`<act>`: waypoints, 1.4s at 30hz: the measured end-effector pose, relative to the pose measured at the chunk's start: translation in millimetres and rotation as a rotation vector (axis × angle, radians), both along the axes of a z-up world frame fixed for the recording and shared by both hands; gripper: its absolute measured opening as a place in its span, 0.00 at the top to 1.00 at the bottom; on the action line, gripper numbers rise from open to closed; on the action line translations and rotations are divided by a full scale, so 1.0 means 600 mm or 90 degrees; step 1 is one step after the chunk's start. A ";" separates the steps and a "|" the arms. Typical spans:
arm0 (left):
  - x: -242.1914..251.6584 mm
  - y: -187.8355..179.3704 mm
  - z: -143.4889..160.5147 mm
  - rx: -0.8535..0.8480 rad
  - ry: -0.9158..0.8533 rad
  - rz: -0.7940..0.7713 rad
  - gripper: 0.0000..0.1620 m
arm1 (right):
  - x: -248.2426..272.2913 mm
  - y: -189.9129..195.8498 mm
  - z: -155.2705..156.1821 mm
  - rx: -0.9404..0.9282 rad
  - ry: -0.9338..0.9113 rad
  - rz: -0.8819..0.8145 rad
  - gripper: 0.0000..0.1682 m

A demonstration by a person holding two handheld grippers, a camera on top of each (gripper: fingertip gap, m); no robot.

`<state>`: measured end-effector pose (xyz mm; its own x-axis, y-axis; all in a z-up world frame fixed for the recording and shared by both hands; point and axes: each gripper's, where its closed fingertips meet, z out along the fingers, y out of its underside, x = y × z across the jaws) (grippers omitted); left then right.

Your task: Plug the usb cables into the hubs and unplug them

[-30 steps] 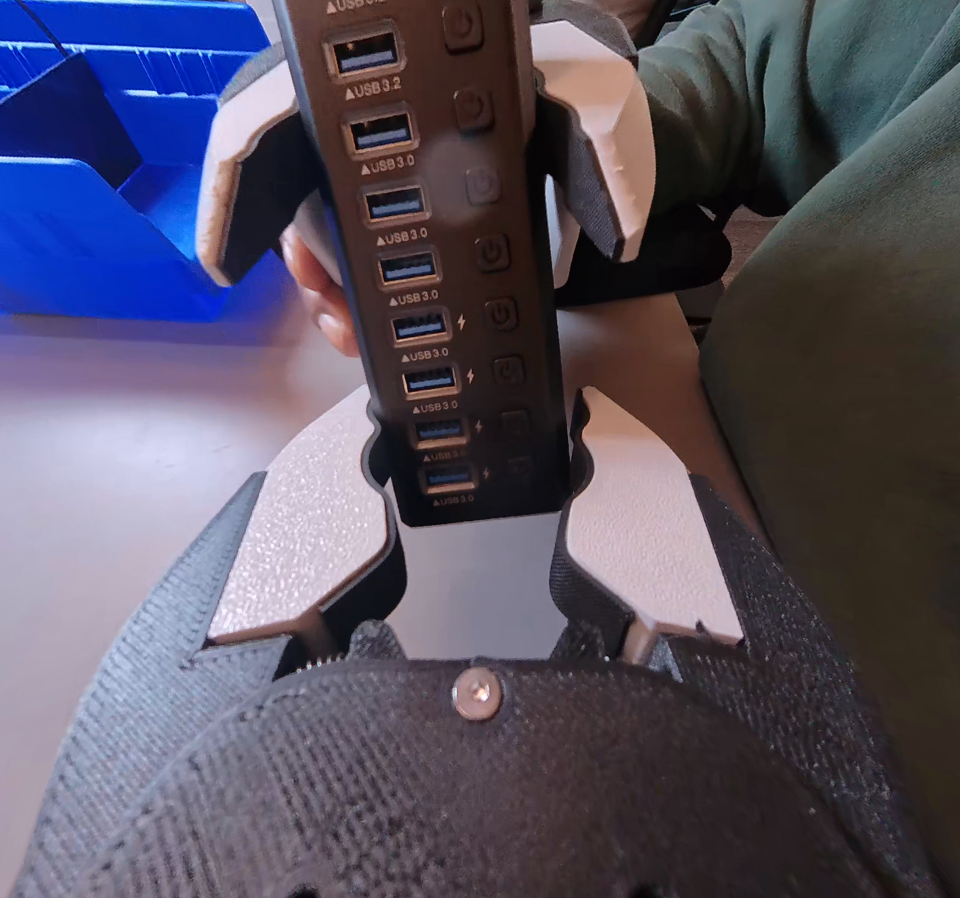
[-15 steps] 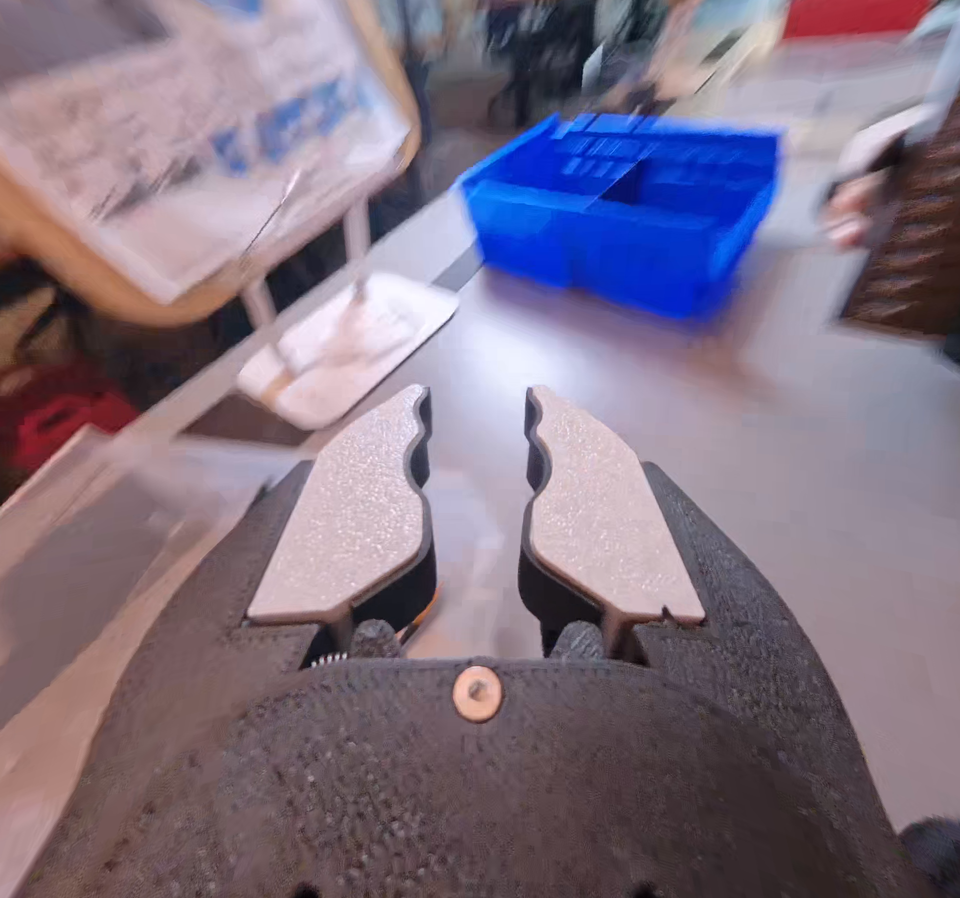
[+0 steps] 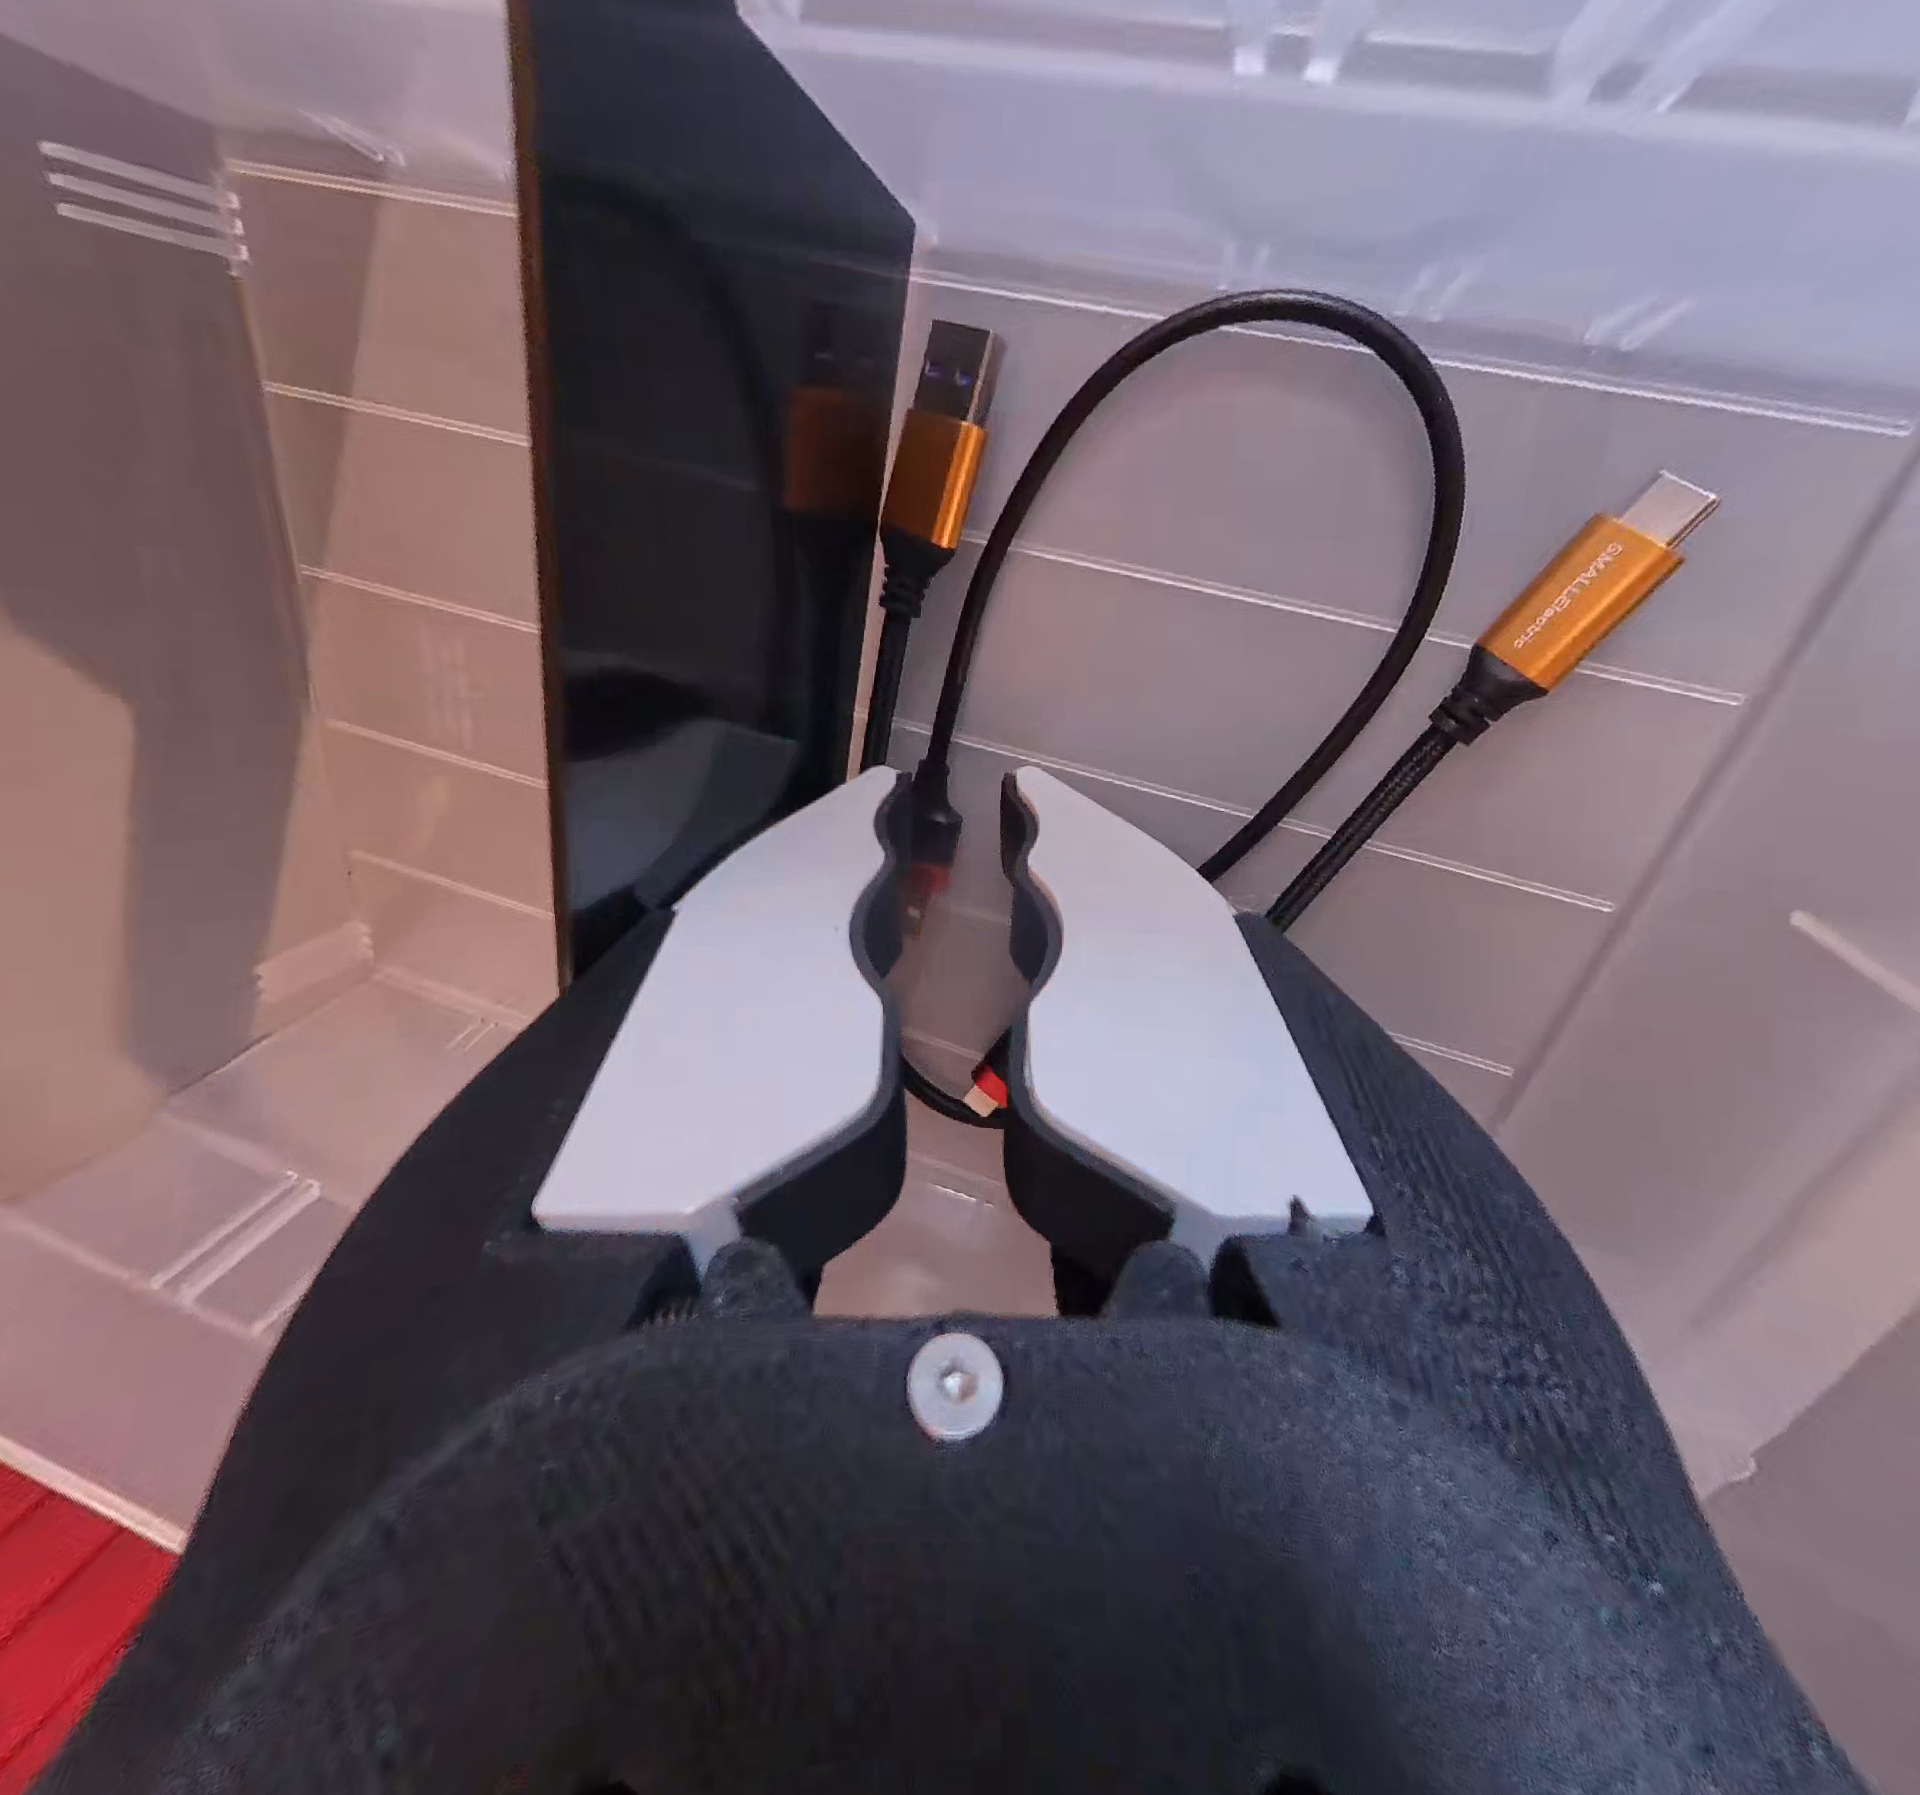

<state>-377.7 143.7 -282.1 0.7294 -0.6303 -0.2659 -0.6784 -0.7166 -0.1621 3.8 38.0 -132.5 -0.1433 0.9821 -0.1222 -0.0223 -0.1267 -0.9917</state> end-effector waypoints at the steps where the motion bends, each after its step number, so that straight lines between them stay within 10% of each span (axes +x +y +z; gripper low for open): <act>1: 0.000 -0.001 0.000 -0.003 0.006 -0.006 0.90 | 0.000 0.001 -0.001 -0.004 -0.001 0.001 0.57; 13: 0.025 -0.036 0.025 -0.043 -0.064 -0.041 0.97 | 0.003 -0.003 0.002 0.000 -0.006 0.005 0.57; 23: 0.127 -0.070 0.385 0.329 -0.216 -0.135 1.00 | 0.005 0.002 0.009 -0.010 0.004 0.001 0.57; 27: 0.157 -0.102 0.446 0.369 -0.199 -0.168 1.00 | 0.008 -0.003 0.018 -0.003 0.014 -0.003 0.57; 32: 0.142 -0.100 0.351 0.280 -0.173 -0.129 1.00 | 0.011 -0.007 0.027 0.003 0.020 -0.011 0.57; 38: 0.104 -0.073 0.166 0.114 -0.204 -0.042 0.69 | 0.011 -0.003 0.023 0.002 0.014 -0.018 0.57; 42: 0.084 -0.068 0.036 0.020 -0.124 -0.060 0.67 | 0.012 0.002 0.021 -0.004 0.013 -0.022 0.57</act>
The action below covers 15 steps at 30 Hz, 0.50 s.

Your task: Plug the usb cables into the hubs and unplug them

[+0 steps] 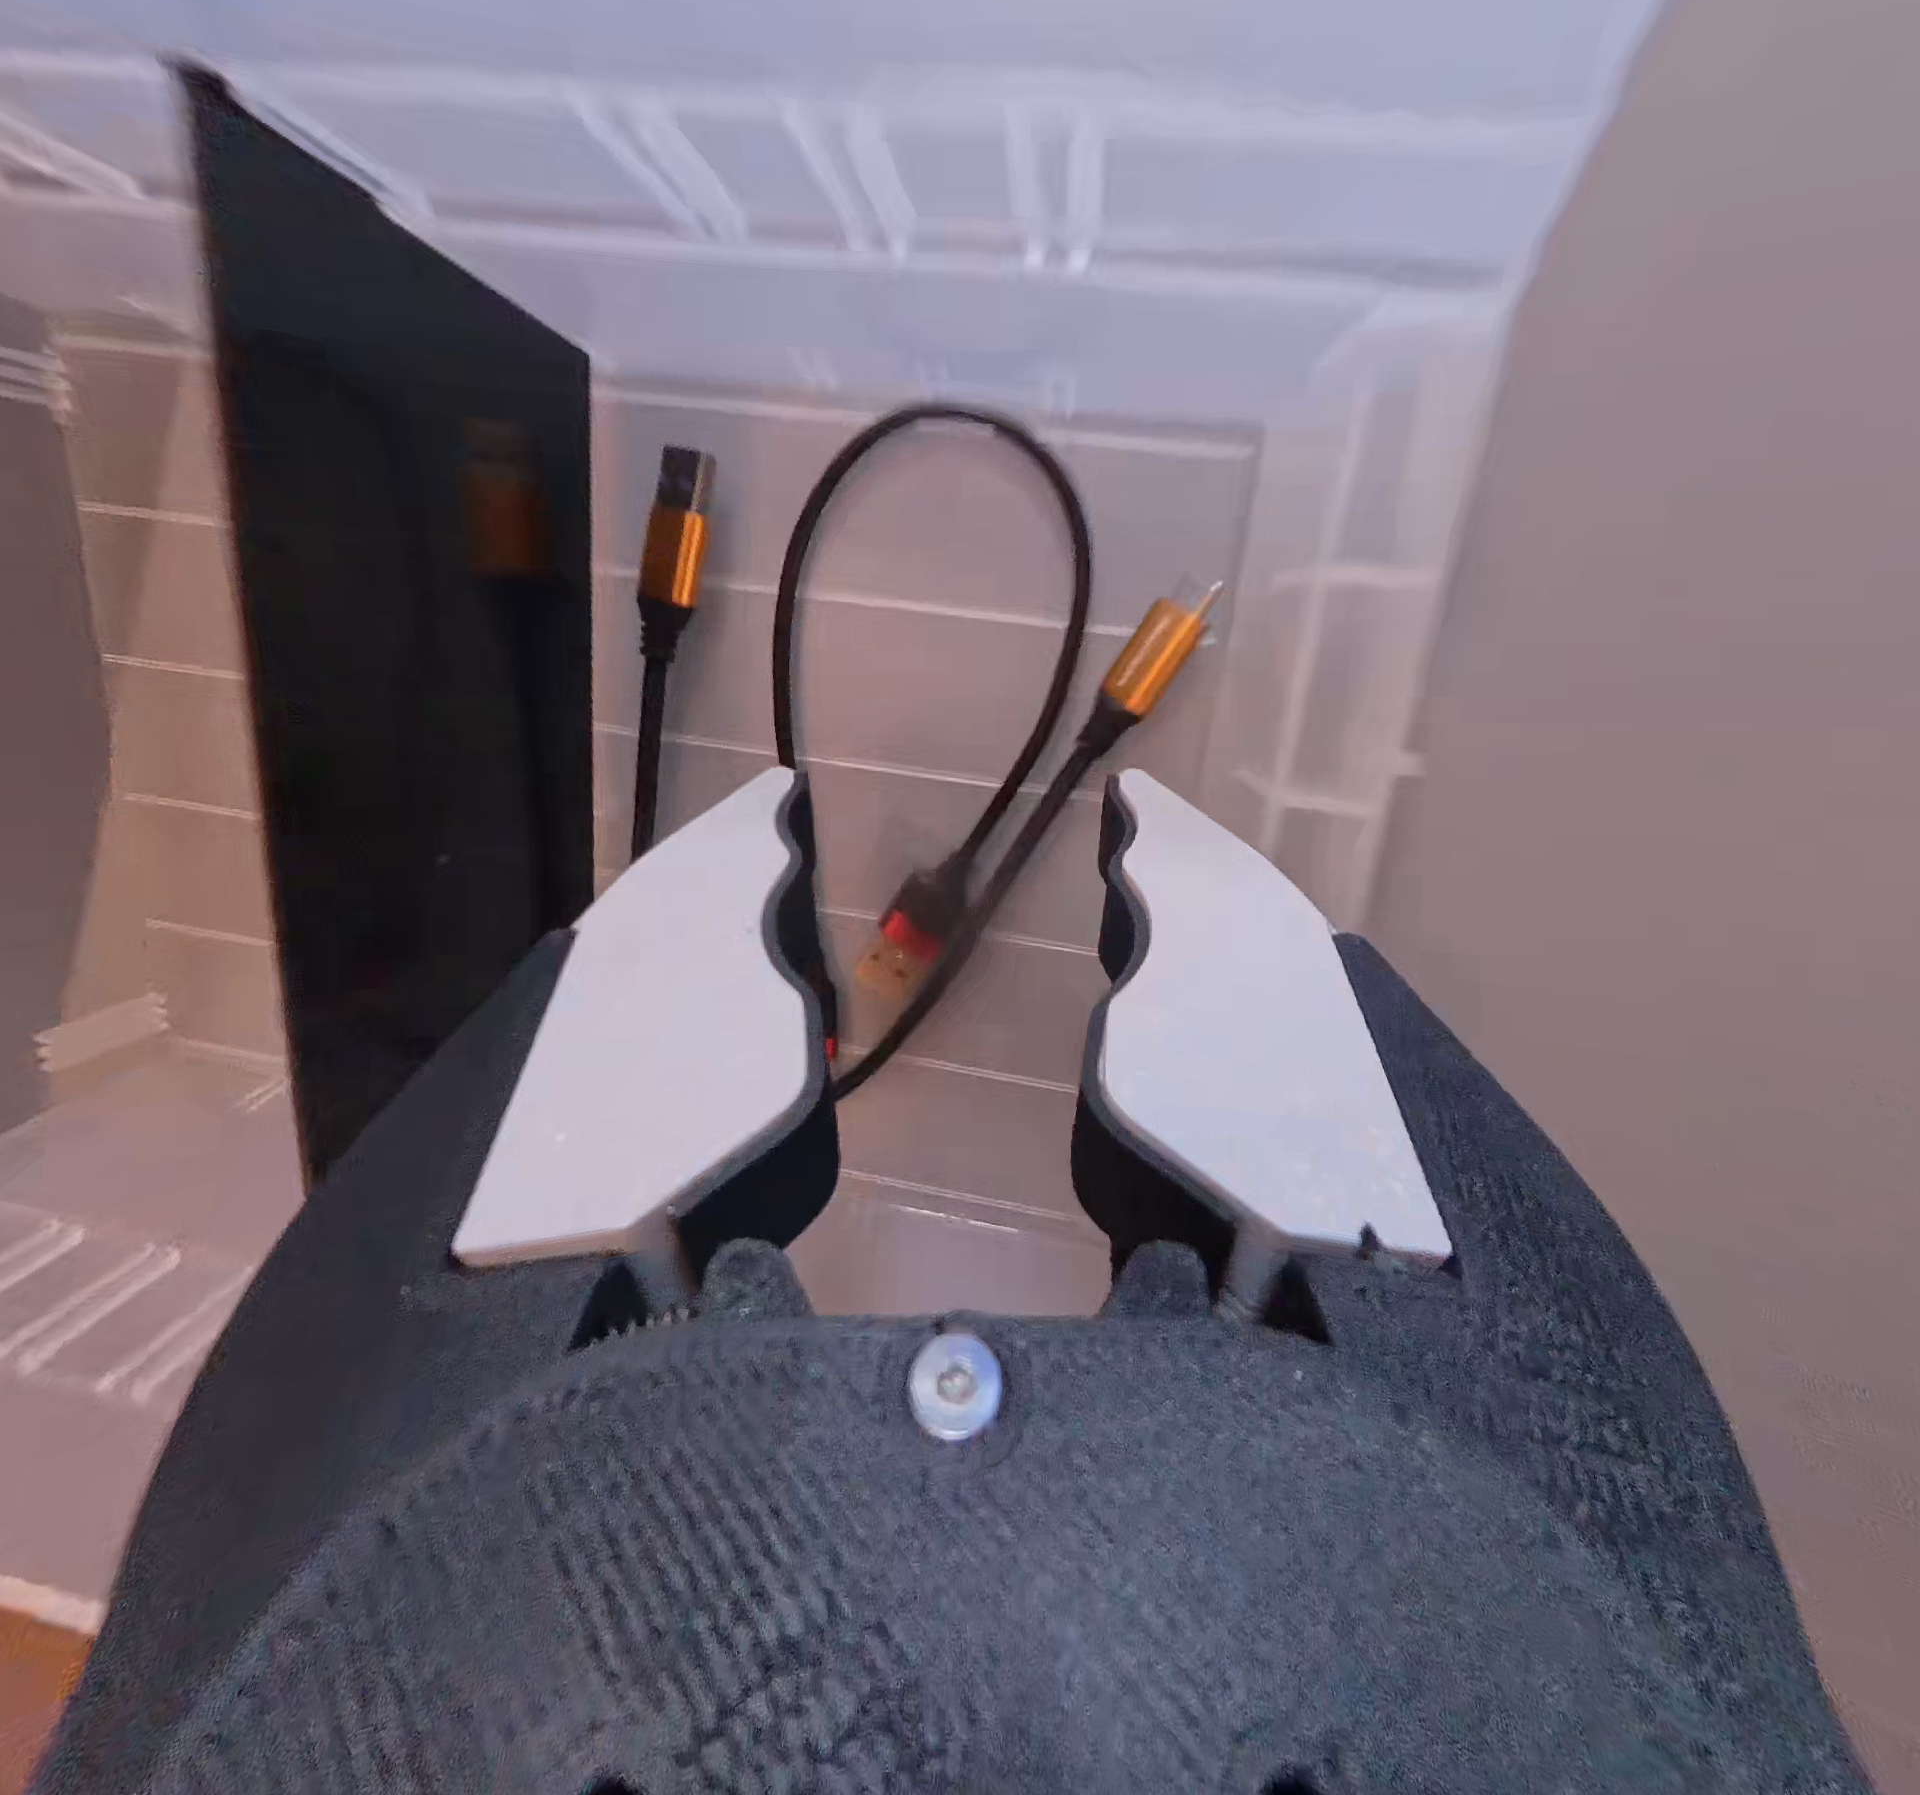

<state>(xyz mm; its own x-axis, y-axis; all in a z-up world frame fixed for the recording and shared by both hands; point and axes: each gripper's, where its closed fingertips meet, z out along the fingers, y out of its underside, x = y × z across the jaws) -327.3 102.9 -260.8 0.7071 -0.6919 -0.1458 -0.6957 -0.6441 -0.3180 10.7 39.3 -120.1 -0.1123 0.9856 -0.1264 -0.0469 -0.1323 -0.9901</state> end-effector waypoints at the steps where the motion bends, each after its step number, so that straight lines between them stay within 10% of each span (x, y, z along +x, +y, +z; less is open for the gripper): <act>1: -0.009 0.005 -0.019 -0.004 0.032 -0.005 0.67 | 0.001 0.001 0.000 -0.002 0.001 0.000 0.57; 15: -0.009 0.026 -0.040 -0.105 -0.090 0.066 0.61 | 0.001 -0.004 -0.003 0.001 -0.004 0.007 0.57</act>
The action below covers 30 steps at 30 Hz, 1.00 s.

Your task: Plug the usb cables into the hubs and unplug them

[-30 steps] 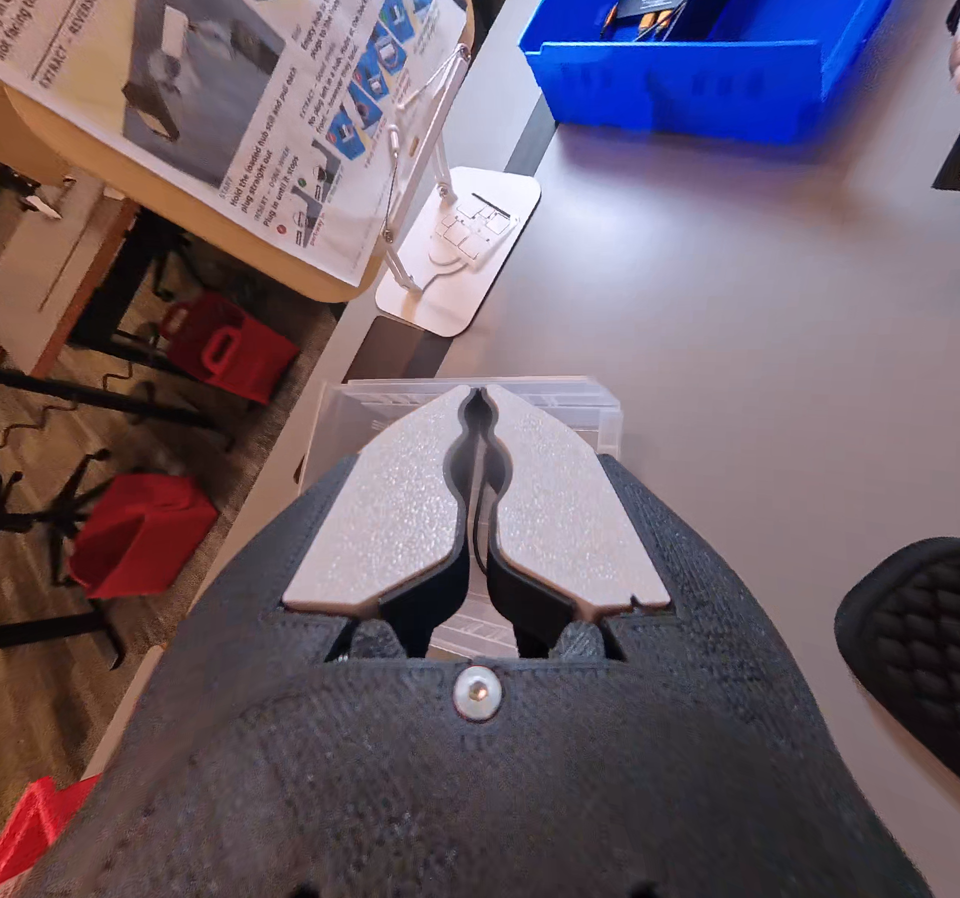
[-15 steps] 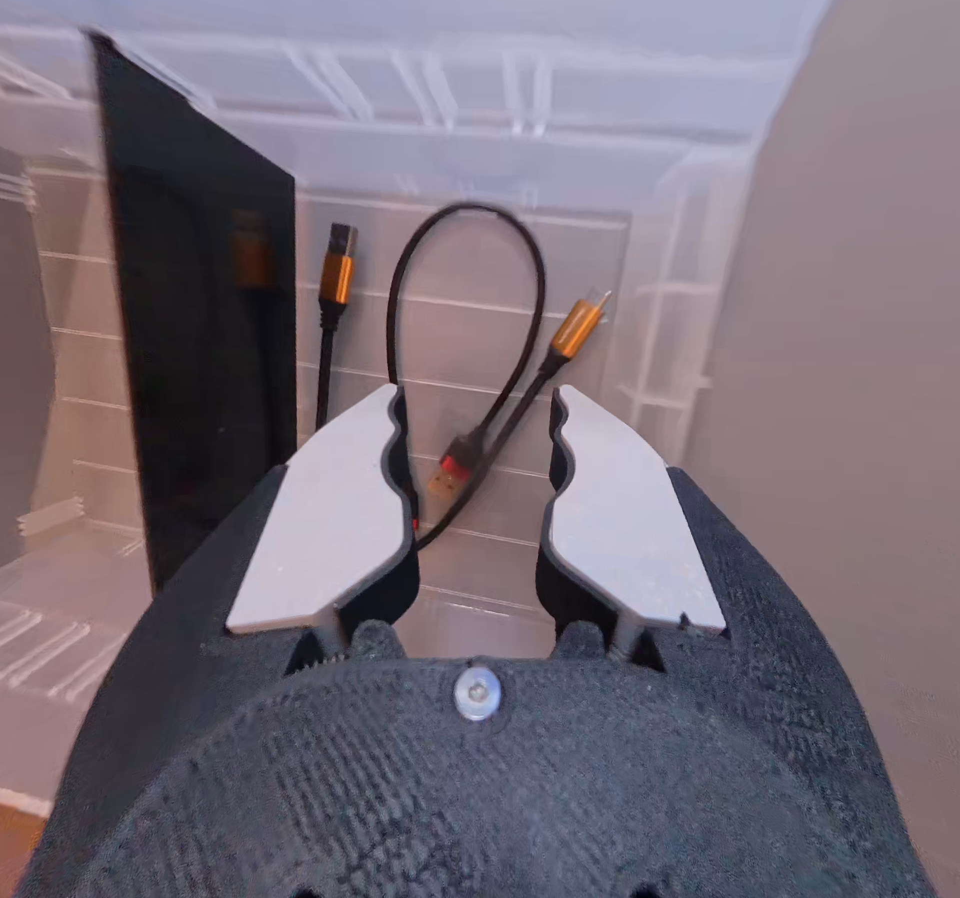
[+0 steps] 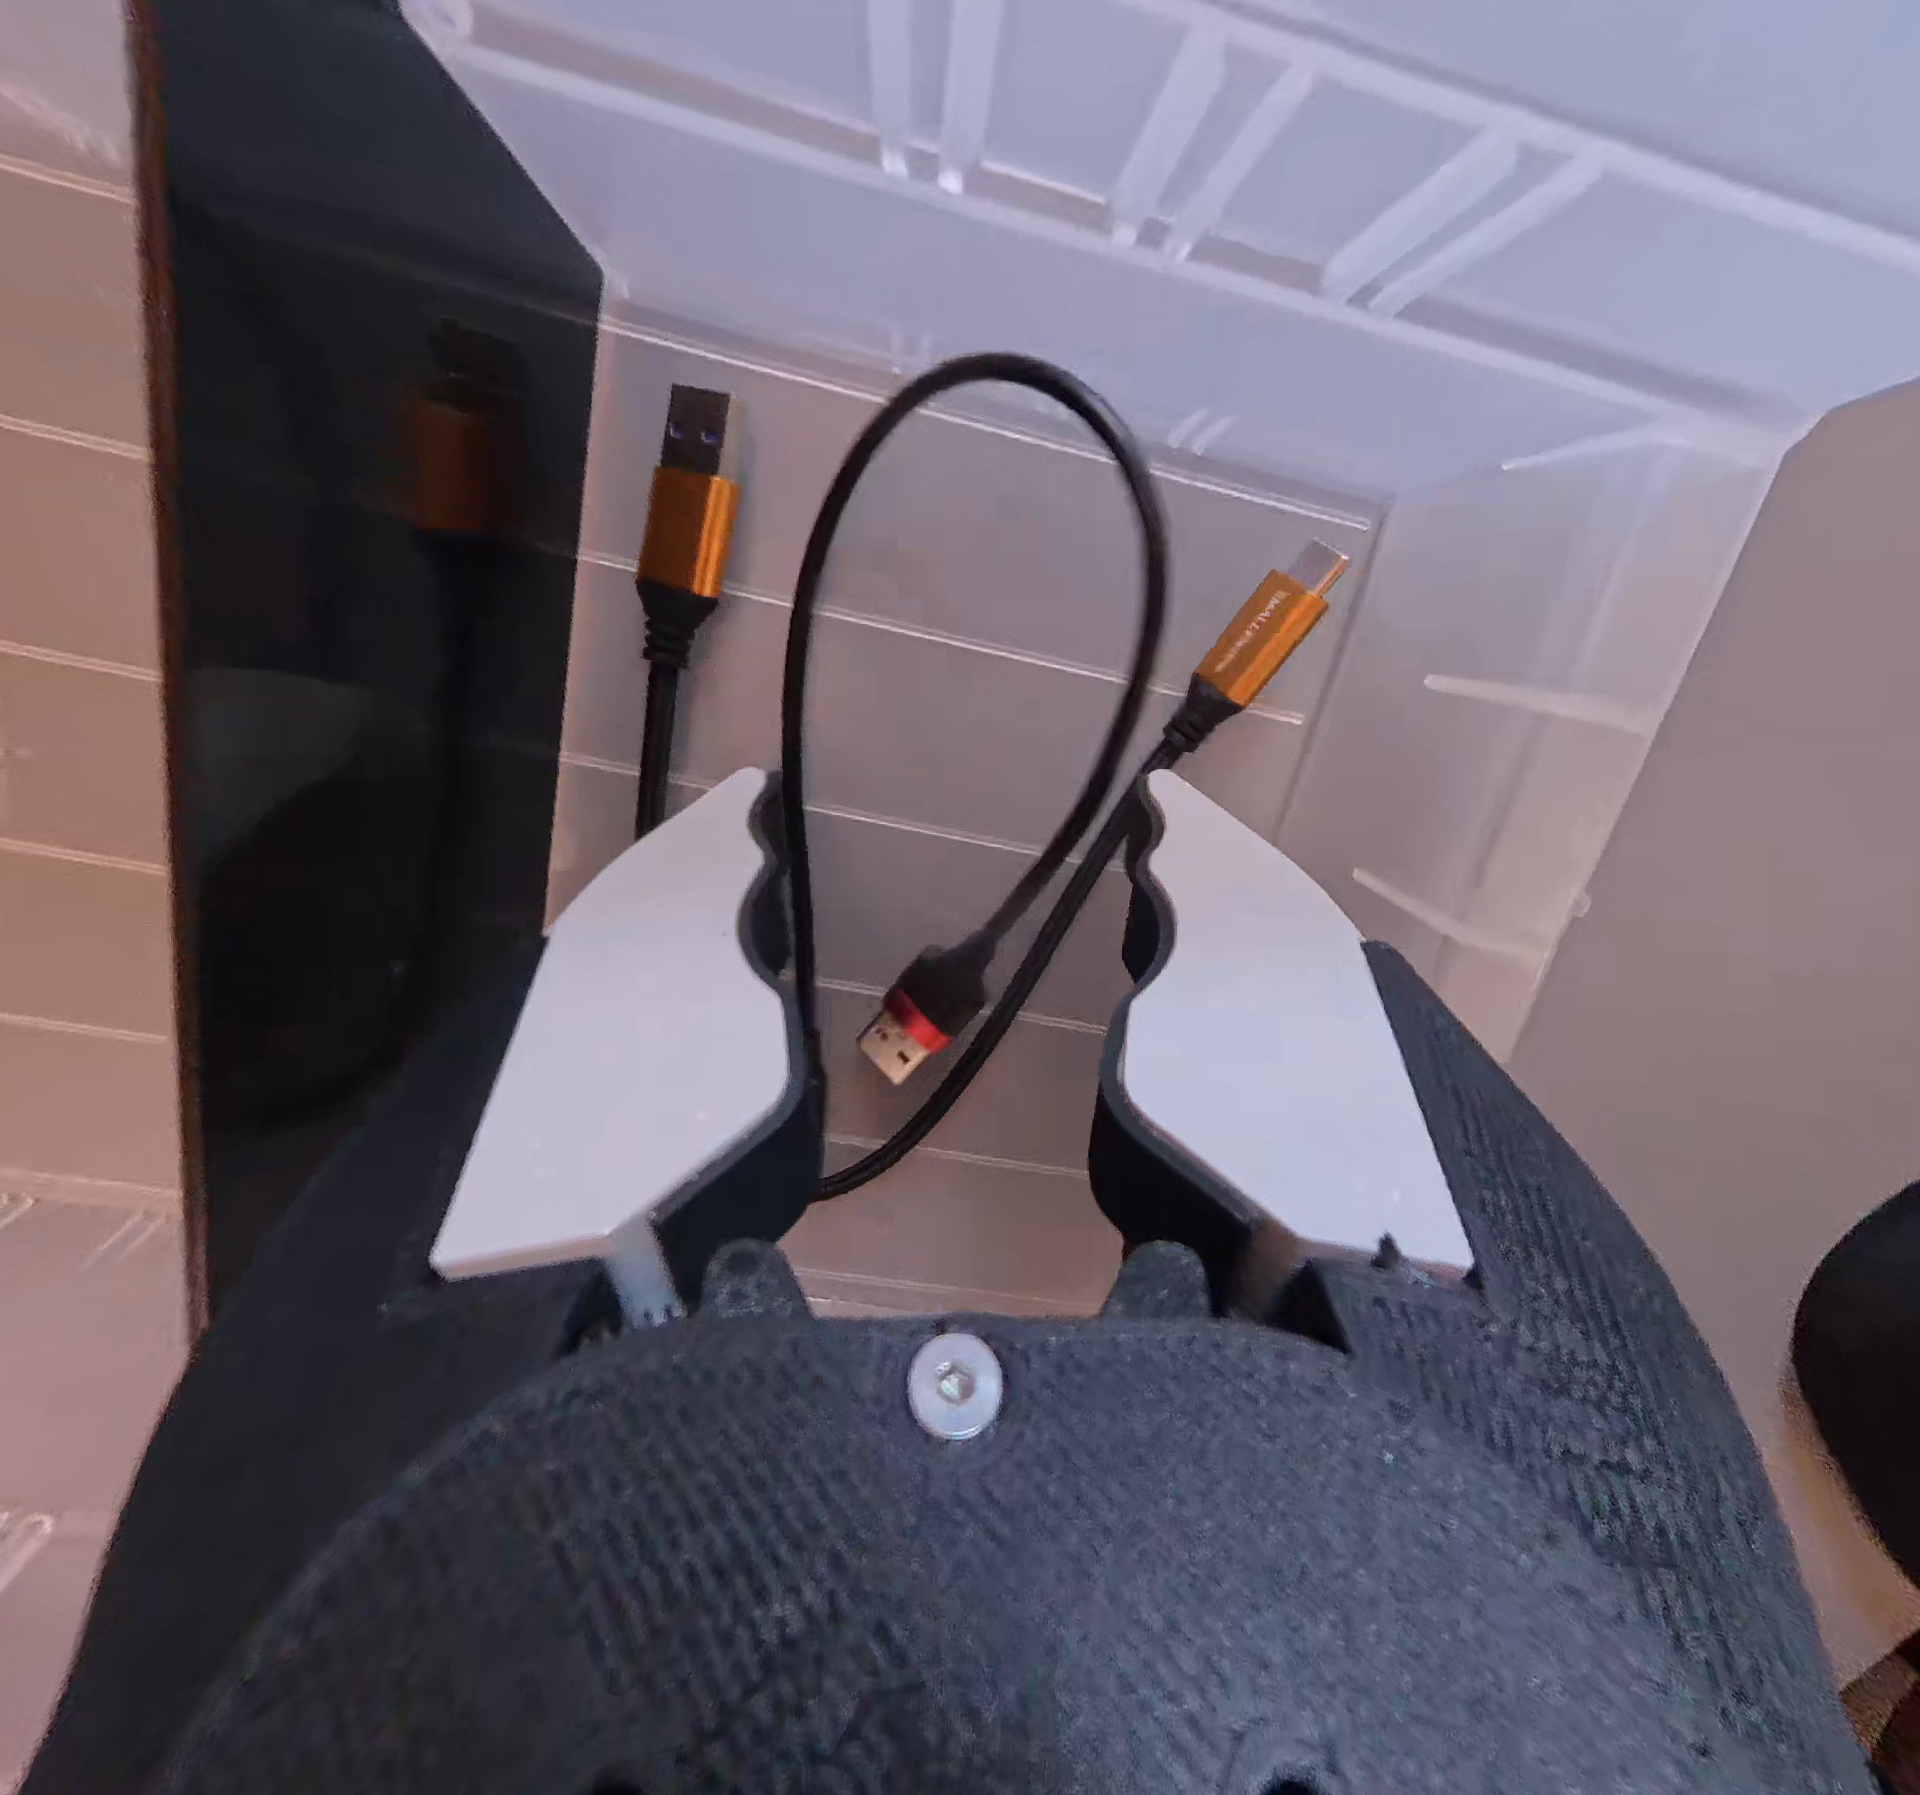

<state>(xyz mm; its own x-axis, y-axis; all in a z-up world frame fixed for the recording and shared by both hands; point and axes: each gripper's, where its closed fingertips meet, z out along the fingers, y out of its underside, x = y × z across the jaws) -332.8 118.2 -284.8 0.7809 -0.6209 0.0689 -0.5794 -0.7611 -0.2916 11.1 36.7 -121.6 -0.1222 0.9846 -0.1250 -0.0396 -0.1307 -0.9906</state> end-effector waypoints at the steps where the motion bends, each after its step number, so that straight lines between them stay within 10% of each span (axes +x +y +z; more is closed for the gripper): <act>1: 0.001 0.004 0.001 0.001 -0.012 0.009 0.69 | 0.000 0.000 0.000 -0.001 0.000 0.000 0.57; 4: 0.005 0.001 0.005 0.000 -0.029 -0.008 0.97 | 0.001 0.003 -0.002 -0.001 -0.002 -0.002 0.57; 8: 0.002 0.001 0.028 0.058 0.023 -0.050 0.98 | 0.002 0.006 -0.002 -0.004 -0.002 -0.004 0.57; 14: 0.021 0.005 0.192 0.223 -0.062 -0.035 0.98 | 0.001 0.010 -0.003 -0.012 -0.001 -0.005 0.57; 21: 0.168 -0.037 0.373 0.395 -0.368 -0.029 0.98 | 0.000 0.004 -0.001 -0.004 0.000 -0.003 0.57; 26: 0.307 -0.089 0.380 0.358 -0.698 0.053 0.98 | 0.000 0.002 -0.001 -0.003 -0.001 -0.002 0.57; 30: 0.392 -0.117 0.287 0.282 -0.821 0.168 0.98 | 0.004 0.003 -0.001 0.000 -0.001 -0.004 0.57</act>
